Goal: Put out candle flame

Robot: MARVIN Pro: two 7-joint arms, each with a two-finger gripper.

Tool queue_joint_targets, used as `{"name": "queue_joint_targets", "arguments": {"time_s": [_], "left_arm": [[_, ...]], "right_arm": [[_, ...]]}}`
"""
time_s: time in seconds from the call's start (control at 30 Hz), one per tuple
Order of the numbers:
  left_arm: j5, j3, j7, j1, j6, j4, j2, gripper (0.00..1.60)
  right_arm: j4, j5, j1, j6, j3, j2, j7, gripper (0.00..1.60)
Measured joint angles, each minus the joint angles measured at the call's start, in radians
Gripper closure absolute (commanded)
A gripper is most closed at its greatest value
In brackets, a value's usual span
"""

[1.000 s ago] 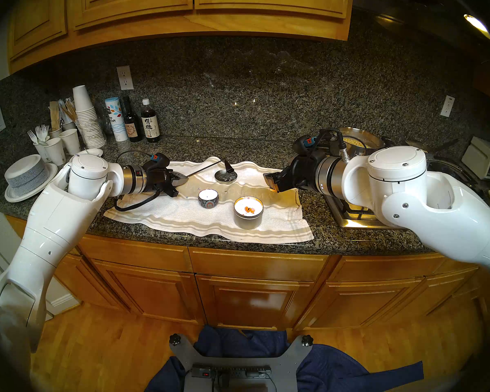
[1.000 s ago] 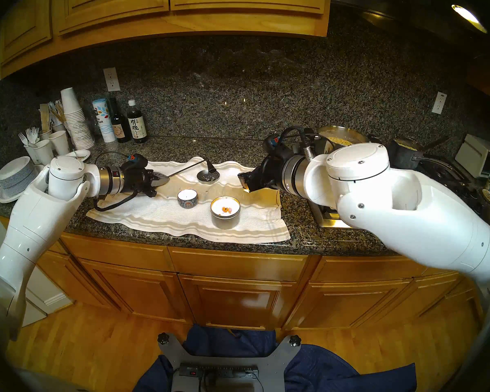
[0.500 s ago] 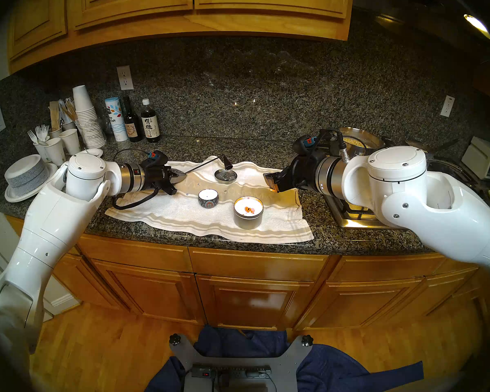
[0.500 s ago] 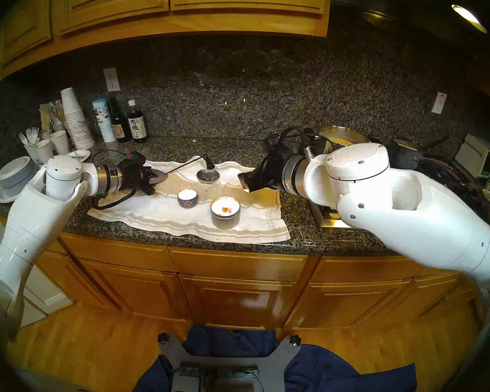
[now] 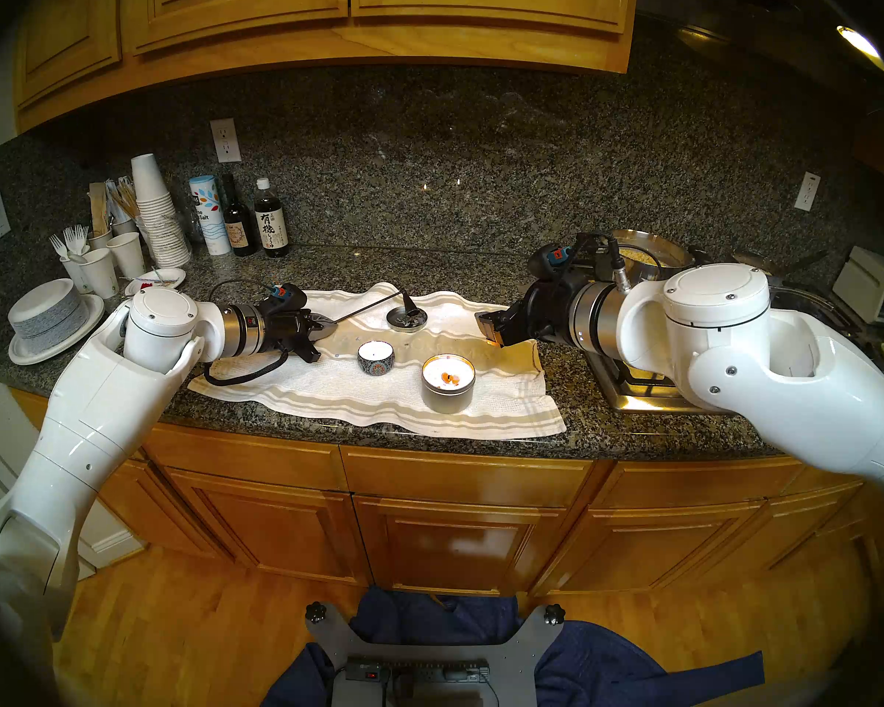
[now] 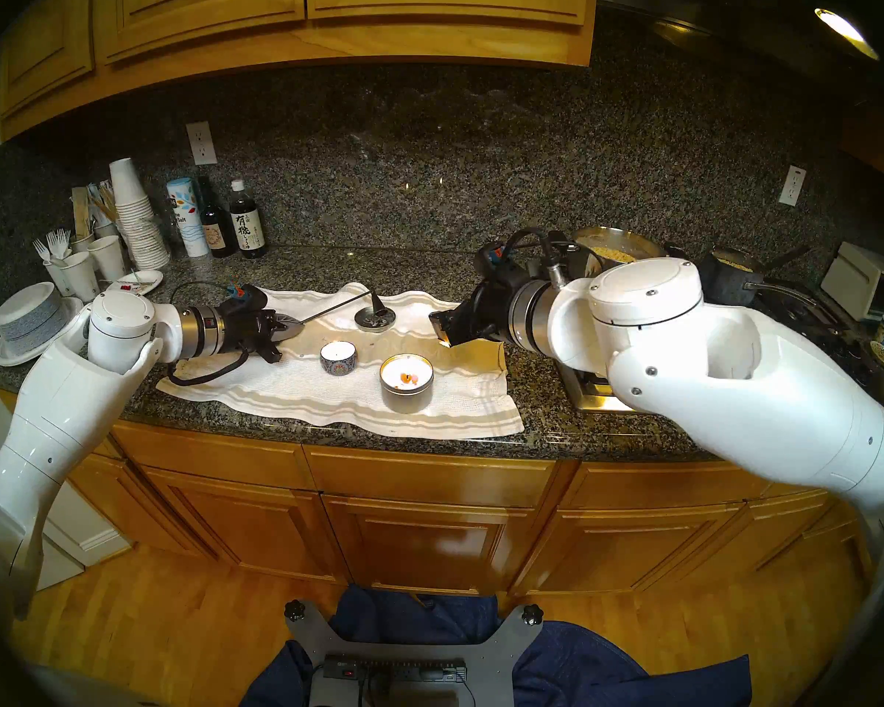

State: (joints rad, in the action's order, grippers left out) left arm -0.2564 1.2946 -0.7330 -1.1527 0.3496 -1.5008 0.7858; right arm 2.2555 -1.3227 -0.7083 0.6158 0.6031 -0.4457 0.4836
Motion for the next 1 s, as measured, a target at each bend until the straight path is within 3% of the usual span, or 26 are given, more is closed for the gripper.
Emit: {"name": "queue_joint_targets", "arguments": {"time_s": [0.2, 0.23, 0.77, 0.93, 1.0], "left_arm": [[0.000, -0.003, -0.013, -0.001, -0.001, 0.006, -0.003, 1.02], [-0.001, -0.003, -0.016, -0.001, -0.001, 0.007, -0.004, 0.94], [0.004, -0.019, -0.054, 0.011, -0.004, 0.030, -0.011, 0.83], [0.011, -0.024, -0.058, 0.017, -0.005, 0.034, -0.012, 0.90], [0.021, -0.026, -0.058, 0.020, -0.005, 0.036, -0.013, 1.09]], "right_arm": [[0.000, 0.000, 0.000, 0.000, 0.000, 0.000, 0.000, 0.00], [0.000, 0.000, 0.000, 0.000, 0.000, 0.000, 0.000, 0.00], [0.000, 0.000, 0.000, 0.000, 0.000, 0.000, 0.000, 0.00], [0.000, 0.000, 0.000, 0.000, 0.000, 0.000, 0.000, 0.00], [0.000, 0.000, 0.000, 0.000, 0.000, 0.000, 0.000, 0.00]]}}
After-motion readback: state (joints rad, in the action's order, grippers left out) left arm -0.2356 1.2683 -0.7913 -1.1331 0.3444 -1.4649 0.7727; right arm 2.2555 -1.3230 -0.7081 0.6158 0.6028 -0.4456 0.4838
